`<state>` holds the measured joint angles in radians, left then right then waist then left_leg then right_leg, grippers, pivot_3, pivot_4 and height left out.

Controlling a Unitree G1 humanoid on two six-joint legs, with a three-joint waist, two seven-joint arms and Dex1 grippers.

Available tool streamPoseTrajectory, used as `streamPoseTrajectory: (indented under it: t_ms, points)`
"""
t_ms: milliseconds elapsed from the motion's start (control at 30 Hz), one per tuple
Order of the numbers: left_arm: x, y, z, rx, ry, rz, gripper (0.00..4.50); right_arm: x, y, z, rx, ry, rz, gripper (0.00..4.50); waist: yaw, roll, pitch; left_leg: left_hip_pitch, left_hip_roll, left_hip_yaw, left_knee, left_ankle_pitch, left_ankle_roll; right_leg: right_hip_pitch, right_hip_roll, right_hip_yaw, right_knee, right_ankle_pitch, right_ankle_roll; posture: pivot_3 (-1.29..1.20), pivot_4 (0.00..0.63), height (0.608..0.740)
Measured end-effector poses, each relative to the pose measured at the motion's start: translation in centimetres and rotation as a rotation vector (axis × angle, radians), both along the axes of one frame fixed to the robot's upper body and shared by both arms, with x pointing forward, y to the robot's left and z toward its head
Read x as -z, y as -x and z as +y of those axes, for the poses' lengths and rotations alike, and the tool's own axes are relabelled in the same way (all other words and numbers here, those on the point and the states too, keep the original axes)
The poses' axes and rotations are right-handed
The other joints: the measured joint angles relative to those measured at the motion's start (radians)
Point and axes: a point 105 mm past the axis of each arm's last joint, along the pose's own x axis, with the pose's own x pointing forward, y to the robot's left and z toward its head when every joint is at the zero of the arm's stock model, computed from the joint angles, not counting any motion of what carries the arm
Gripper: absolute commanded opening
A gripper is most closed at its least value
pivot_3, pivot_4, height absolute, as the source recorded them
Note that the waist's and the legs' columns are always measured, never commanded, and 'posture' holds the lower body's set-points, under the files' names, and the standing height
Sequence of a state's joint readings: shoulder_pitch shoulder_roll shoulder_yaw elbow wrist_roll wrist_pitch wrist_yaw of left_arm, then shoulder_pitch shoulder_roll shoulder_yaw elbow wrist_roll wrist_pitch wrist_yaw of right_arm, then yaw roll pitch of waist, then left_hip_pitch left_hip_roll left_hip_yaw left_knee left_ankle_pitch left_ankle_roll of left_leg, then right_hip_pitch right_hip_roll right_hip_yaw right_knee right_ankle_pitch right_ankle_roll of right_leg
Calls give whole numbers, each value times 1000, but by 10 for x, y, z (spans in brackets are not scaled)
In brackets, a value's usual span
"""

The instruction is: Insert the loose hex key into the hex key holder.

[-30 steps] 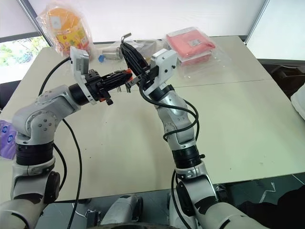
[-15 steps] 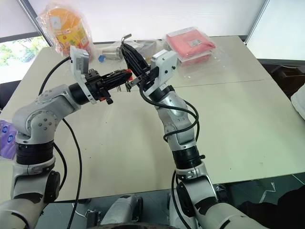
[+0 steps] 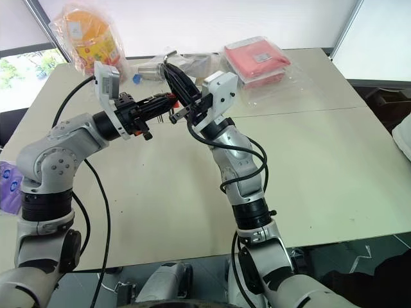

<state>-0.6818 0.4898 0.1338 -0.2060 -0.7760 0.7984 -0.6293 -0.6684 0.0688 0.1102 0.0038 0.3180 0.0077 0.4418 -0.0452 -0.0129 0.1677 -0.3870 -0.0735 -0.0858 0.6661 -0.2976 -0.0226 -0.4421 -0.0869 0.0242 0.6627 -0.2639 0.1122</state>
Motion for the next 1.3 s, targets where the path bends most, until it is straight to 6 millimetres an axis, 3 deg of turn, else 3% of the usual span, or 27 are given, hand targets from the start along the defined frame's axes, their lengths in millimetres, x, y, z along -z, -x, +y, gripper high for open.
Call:
streamPoseTrajectory:
  t_ms: [100, 200, 300, 500, 867, 1033, 1167, 1300]
  points:
    - [1, 0, -1, 2, -3, 7, 0, 2, 0, -2, -2, 24, 0, 41, 1, 0, 0, 0, 0, 0, 0, 0, 0, 0, 0, 0, 0, 0, 0, 0, 150, 740]
    - [1, 0, -1, 1, -1, 6, 0, 7, 1, -3, -4, 51, 12, 1021, 0, 0, 0, 0, 0, 0, 0, 0, 0, 0, 0, 0, 0, 0, 0, 0, 150, 740]
    - [1, -1, 1, -4, 1, 7, 0, 21, -1, -6, 5, 78, 47, 2476, 1, 0, 0, 0, 0, 0, 0, 0, 0, 0, 0, 0, 0, 0, 0, 0, 150, 740]
    - [0, -1, 0, -2, 3, 5, 0, 37, 3, -32, 48, 137, 63, 2476, 3, 0, 0, 0, 0, 0, 0, 0, 0, 0, 0, 0, 0, 0, 0, 0, 150, 740]
    - [9, -7, -8, 26, 53, 59, 0, 52, 11, -120, 277, 258, 120, 2476, 13, 0, 0, 0, -1, 1, 0, 0, 0, 2, 0, 0, -1, 0, 0, 0, 150, 740]
    - [47, -17, -40, 103, 106, 269, 0, 61, 15, -157, 363, 364, 155, 2476, 33, -1, 0, 0, -1, 2, 2, 0, 1, 3, 0, 0, -2, 0, 0, 0, 150, 740]
    - [74, -24, -72, 165, 139, 449, 0, 55, 17, -170, 408, 393, 139, 2476, 34, -1, 0, 0, -1, 2, 2, 0, 1, 3, 0, 0, -2, 0, 0, 0, 150, 740]
    - [103, -33, -93, 158, 140, 613, 0, 58, 22, -177, 449, 388, 151, 2476, 33, -1, 0, 0, -1, 2, 2, 0, 1, 3, 0, 0, -2, 0, 0, 0, 150, 740]
